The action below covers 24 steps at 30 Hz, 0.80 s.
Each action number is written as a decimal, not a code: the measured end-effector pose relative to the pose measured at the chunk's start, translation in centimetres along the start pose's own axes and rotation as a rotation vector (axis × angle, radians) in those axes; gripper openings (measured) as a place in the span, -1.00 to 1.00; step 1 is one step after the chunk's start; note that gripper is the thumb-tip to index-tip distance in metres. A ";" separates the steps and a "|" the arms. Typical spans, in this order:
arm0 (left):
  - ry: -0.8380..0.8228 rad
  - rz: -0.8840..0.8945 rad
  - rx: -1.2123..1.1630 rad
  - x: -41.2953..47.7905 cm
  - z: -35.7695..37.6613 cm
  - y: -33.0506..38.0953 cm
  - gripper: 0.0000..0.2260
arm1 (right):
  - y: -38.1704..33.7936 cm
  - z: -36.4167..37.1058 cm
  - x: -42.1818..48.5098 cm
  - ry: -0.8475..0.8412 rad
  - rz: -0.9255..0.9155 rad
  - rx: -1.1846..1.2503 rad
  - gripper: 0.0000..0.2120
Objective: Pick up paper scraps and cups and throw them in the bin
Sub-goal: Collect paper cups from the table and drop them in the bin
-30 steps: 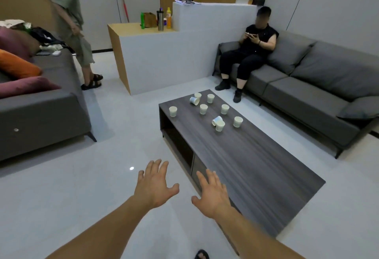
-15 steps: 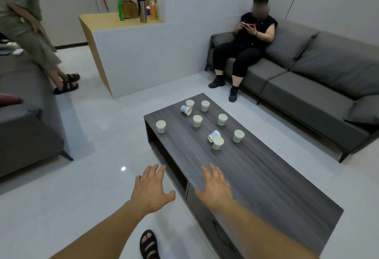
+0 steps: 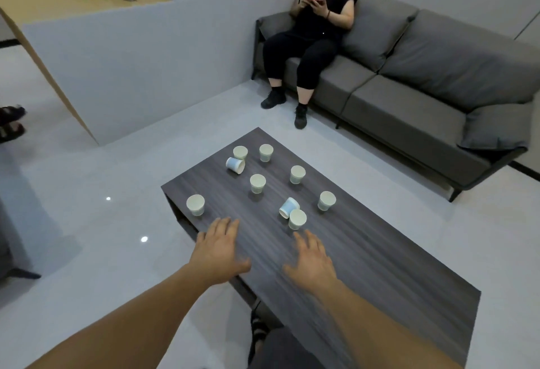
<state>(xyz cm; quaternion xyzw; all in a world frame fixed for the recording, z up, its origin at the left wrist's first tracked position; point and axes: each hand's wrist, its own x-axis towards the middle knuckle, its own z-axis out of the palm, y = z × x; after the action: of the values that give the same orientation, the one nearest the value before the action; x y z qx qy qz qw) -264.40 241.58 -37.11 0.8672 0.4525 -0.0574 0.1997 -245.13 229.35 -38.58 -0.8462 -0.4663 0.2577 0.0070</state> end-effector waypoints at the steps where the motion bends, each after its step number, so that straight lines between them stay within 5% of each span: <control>1: -0.018 0.004 0.007 1.5 -0.2 0.1 -0.10 | 0.1 -0.4 1.5 -0.010 0.004 0.003 -0.20; 12: -0.204 -0.014 0.056 19.6 0.8 2.1 -0.12 | 3.2 -0.8 20.7 -0.088 0.046 0.055 -0.23; 18: -0.290 0.016 0.002 27.9 9.3 1.9 -0.13 | 6.5 5.5 29.5 -0.113 0.175 0.027 -0.17; 24: -0.348 0.018 -0.174 28.9 17.3 1.9 -0.15 | 8.4 10.2 32.2 -0.082 0.248 0.140 -0.33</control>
<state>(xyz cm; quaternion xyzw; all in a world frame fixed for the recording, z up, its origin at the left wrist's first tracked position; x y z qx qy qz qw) -244.58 255.73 -60.45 0.8276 0.4066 -0.1654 0.3498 -229.14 247.84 -63.42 -0.8836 -0.3388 0.3230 0.0151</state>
